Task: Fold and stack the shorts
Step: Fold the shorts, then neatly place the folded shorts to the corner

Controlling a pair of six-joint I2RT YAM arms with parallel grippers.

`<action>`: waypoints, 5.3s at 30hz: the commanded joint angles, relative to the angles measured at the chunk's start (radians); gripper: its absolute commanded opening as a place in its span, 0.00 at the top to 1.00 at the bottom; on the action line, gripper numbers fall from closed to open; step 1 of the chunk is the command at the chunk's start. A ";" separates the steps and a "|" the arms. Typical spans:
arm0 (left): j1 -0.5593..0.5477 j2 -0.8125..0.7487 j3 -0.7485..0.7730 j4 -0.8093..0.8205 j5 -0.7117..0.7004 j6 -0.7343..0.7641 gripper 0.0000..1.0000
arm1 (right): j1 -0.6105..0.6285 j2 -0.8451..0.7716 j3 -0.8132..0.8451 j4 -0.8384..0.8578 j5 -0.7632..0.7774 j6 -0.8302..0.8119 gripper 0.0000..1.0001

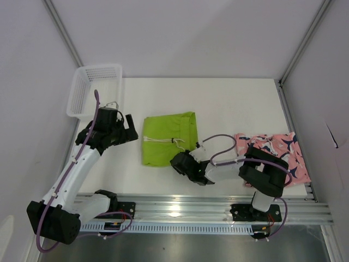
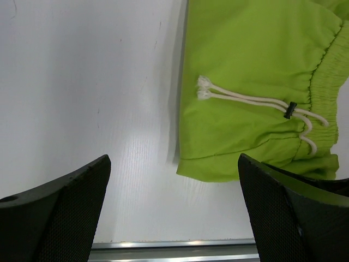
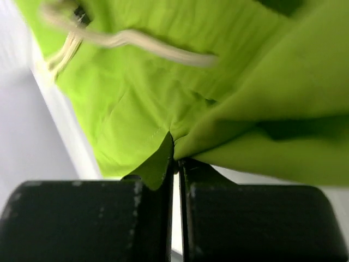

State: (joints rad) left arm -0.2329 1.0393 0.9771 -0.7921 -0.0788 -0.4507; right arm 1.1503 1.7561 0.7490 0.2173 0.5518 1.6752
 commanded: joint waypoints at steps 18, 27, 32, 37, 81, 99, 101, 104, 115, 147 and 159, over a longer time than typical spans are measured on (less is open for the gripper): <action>0.006 0.028 -0.052 0.044 0.071 0.000 0.01 | -0.401 -0.474 -0.174 -0.507 -0.651 -0.963 0.89; -0.005 -0.022 -0.236 0.241 0.260 -0.157 0.02 | -0.633 -0.388 0.056 -0.572 -0.766 -1.143 0.03; -0.016 -0.076 -0.351 0.321 0.284 -0.180 0.01 | -0.661 -0.448 -0.025 -0.544 -0.860 -1.178 0.01; -0.058 -0.140 -0.419 0.378 0.313 -0.200 0.01 | -0.676 -0.503 -0.106 -0.503 -0.924 -1.200 0.04; -0.206 0.011 -0.672 0.697 0.264 -0.167 0.16 | -0.652 -0.376 -0.240 -0.271 -1.029 -1.148 0.58; -0.304 -0.022 -0.650 0.685 0.237 -0.210 0.51 | -0.560 -0.363 -0.171 -0.302 -0.911 -1.121 0.74; -0.312 -0.018 -0.647 0.692 0.232 -0.215 0.59 | -0.540 -0.365 -0.157 -0.315 -0.891 -1.120 0.78; -0.324 -0.001 -0.644 0.702 0.232 -0.220 0.86 | -0.517 -0.365 -0.142 -0.334 -0.859 -1.115 0.90; -0.348 0.021 -0.591 0.634 0.183 -0.235 1.00 | -0.387 -0.397 -0.047 -0.502 -0.584 -1.120 1.00; -0.371 0.137 -0.515 0.577 0.090 -0.209 1.00 | -0.540 -0.261 -0.148 -0.240 -0.928 -1.146 0.50; -0.428 0.145 -0.382 0.452 0.024 -0.249 1.00 | -0.436 -0.369 0.054 -0.657 -0.541 -1.146 1.00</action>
State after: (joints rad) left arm -0.6220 1.1790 0.5041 -0.2924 0.0097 -0.6819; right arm 0.7002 1.4506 0.7143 -0.2497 -0.1551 0.5438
